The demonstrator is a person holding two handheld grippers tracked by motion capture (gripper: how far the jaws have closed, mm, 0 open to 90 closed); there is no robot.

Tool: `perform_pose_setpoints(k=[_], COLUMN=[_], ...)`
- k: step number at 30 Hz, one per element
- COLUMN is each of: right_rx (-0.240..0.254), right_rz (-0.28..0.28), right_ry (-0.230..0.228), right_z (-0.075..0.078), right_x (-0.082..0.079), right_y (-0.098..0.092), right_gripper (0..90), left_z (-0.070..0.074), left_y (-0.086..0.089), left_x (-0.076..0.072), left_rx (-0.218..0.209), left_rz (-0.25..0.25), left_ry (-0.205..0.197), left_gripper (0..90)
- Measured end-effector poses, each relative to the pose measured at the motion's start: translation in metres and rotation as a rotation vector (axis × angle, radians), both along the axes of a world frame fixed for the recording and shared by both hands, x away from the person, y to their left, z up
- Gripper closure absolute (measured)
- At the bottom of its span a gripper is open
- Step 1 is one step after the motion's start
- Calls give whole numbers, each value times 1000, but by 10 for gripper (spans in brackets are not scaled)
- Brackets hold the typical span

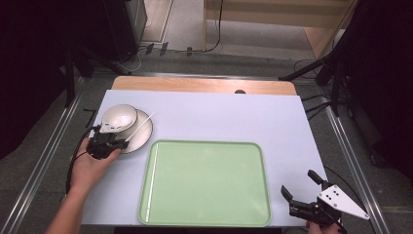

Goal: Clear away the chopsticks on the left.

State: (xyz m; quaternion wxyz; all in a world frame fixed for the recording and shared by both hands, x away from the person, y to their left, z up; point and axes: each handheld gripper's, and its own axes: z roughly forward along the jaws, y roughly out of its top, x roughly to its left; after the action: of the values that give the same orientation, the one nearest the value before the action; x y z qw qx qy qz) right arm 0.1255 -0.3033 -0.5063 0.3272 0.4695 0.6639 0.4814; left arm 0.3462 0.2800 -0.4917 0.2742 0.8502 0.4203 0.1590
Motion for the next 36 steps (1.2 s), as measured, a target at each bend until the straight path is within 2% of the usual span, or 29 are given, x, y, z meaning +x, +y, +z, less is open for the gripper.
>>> perform_pose_setpoints(k=[8, 12, 20, 25, 27, 36], right_rx=[8, 13, 7, 8, 5, 5], right_rz=[-3, -4, -3, -1, -3, -2], right_ry=[-8, -6, -9, -9, -11, -12], right_z=[1, 1, 1, 1, 1, 2], right_x=[-1, -1, -1, -1, -1, -1], right_y=[-2, -3, -2, -2, -2, -1], right_gripper=[9, 9, 9, 9, 9, 9], left_z=[14, 21, 38, 38, 36, 28], left_y=[-2, -8, -19, -32, -38, -71], left_x=[-13, -25, -53, -70, -76, -99], left_rx=[-52, -69, -144, -162, -185, -206], left_rz=[-4, -18, -41, -58, -67, -99], left_ry=[-24, -30, -49, -28, -18, 9], left_gripper=[854, 854, 854, 854, 854, 854])
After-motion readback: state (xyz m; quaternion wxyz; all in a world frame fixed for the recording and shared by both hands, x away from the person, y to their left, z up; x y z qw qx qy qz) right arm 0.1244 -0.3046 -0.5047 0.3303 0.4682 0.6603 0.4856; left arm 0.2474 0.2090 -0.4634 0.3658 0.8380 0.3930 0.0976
